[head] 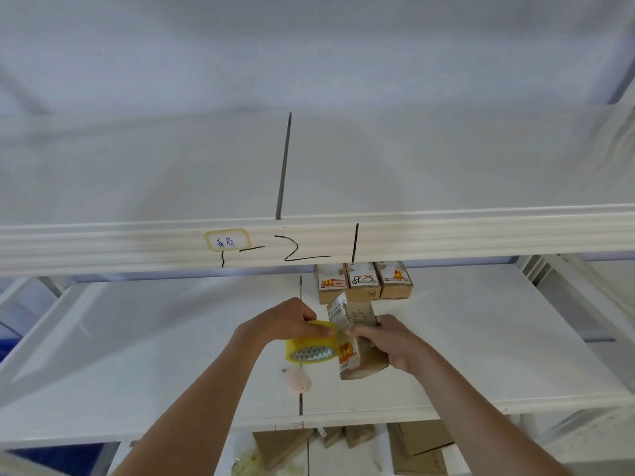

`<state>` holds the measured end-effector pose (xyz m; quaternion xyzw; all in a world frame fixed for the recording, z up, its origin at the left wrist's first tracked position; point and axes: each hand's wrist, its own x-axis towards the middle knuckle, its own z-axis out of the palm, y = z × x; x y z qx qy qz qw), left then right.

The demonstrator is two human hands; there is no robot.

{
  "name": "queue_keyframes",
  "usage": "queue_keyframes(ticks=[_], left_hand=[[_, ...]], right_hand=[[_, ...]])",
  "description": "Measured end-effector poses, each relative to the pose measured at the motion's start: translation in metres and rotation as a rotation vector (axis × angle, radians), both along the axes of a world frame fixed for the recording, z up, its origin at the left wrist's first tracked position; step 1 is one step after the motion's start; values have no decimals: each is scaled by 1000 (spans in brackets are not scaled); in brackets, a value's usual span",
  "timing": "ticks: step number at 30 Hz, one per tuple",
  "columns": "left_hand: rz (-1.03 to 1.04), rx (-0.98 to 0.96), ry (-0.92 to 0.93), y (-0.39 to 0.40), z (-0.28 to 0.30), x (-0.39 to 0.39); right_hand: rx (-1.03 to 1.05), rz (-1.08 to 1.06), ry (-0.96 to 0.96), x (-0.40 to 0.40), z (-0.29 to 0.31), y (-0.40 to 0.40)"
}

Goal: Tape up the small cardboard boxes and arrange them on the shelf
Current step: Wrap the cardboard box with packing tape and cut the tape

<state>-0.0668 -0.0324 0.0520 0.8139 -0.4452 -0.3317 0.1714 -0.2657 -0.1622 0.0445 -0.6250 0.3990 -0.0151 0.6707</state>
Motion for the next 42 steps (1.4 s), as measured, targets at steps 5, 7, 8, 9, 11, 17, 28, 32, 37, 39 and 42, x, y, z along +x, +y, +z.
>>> queue_keyframes(ticks=[5, 7, 8, 9, 11, 17, 28, 32, 37, 39, 42], left_hand=[[63, 16, -68, 0, -7, -2], [66, 0, -52, 0, -8, -3], [65, -11, -34, 0, -8, -3], [59, -25, -3, 2, -8, -2], [49, -54, 85, 6, -8, 2], [54, 0, 23, 6, -12, 6], [126, -28, 42, 0, -3, 5], [118, -23, 83, 0, 1, 8], [85, -16, 102, 1, 2, 9], [79, -56, 156, 3, 1, 9], [41, -52, 156, 7, -2, 9]], right_hand=[[11, -7, -23, -3, 3, -4], [12, -23, -27, -3, 3, -5], [13, -37, -32, -3, 3, -5], [14, -56, -39, -4, 3, -7], [11, -87, -50, -5, 4, -11], [-1, -48, -49, -11, 3, -12], [188, 12, -244, -14, 16, 0], [211, -16, -297, -12, 14, 4], [250, 7, -309, -10, 13, 3], [271, -6, -307, -8, 12, 1], [271, -10, -288, -9, 9, -1]])
